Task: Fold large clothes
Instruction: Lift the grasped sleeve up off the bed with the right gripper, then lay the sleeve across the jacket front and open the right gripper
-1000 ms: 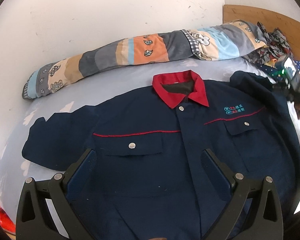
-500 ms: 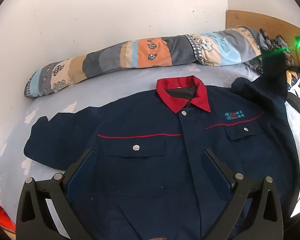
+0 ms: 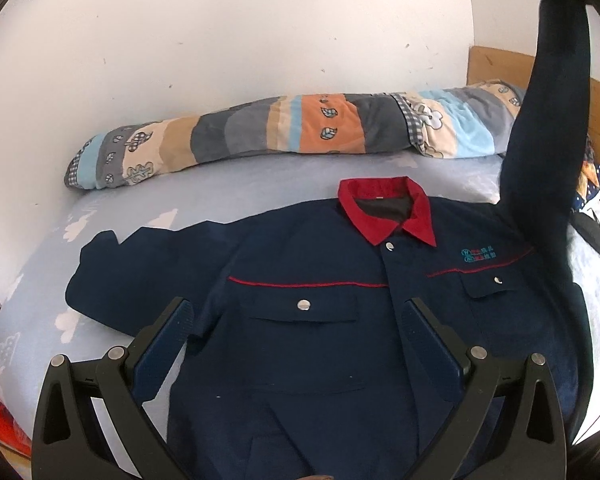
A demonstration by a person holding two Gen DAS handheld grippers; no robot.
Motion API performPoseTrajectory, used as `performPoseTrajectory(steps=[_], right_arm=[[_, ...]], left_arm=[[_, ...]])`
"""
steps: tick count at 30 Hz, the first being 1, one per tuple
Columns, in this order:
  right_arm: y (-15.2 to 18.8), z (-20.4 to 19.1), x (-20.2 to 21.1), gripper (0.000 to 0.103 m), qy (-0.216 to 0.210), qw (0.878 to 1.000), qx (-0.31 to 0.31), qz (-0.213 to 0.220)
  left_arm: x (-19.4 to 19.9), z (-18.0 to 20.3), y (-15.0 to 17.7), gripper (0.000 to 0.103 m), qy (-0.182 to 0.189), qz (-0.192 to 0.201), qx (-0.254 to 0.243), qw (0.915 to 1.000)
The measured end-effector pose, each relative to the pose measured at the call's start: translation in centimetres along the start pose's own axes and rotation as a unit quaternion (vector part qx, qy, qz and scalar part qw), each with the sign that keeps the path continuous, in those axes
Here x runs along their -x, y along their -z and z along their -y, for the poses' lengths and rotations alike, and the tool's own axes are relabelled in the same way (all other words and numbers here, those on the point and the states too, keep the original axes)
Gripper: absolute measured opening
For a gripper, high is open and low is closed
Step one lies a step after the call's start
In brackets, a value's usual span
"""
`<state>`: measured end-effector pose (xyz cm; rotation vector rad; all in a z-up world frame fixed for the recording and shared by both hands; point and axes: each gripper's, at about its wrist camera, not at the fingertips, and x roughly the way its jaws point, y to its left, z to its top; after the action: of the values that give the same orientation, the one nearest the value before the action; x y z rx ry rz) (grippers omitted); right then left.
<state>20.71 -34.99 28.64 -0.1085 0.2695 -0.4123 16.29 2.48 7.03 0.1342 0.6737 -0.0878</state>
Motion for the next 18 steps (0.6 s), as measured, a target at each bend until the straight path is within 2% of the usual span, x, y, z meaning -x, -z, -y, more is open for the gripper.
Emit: performPoseTrajectory(steps=[3, 6, 10, 14, 16, 18], right_arm=[[-1.8, 2.6, 0.5, 0.006, 0.041, 0.999, -0.011, 0.000], [-1.3, 5.2, 0.1, 0.006, 0.075, 0.997, -0.019, -0.013], [1.1, 7.2, -0.6, 0.006, 0.063, 0.996, -0.048, -0.039], [3.1, 3.8, -1.1, 0.006, 0.031, 0.998, -0.018, -0.055], [3.1, 1.1, -1.3, 0.006, 0.005, 0.998, -0.002, -0.056], [2.9, -3.3, -0.5, 0.006, -0.035, 0.998, 0.018, -0.056]], left_arm=[[0.7, -0.7, 0.0, 0.103, 0.004, 0.005, 0.009, 0.9999], [1.3, -1.0, -0.1, 0.103, 0.008, 0.011, 0.012, 0.9998], [1.2, -1.1, -0.2, 0.103, 0.003, 0.012, 0.012, 0.9999], [0.9, -1.6, -0.3, 0.103, -0.001, 0.005, 0.020, 0.9998], [0.8, -2.3, -0.4, 0.103, -0.010, 0.004, 0.028, 0.9996], [0.9, -3.2, -0.6, 0.103, -0.014, 0.002, 0.040, 0.9991]])
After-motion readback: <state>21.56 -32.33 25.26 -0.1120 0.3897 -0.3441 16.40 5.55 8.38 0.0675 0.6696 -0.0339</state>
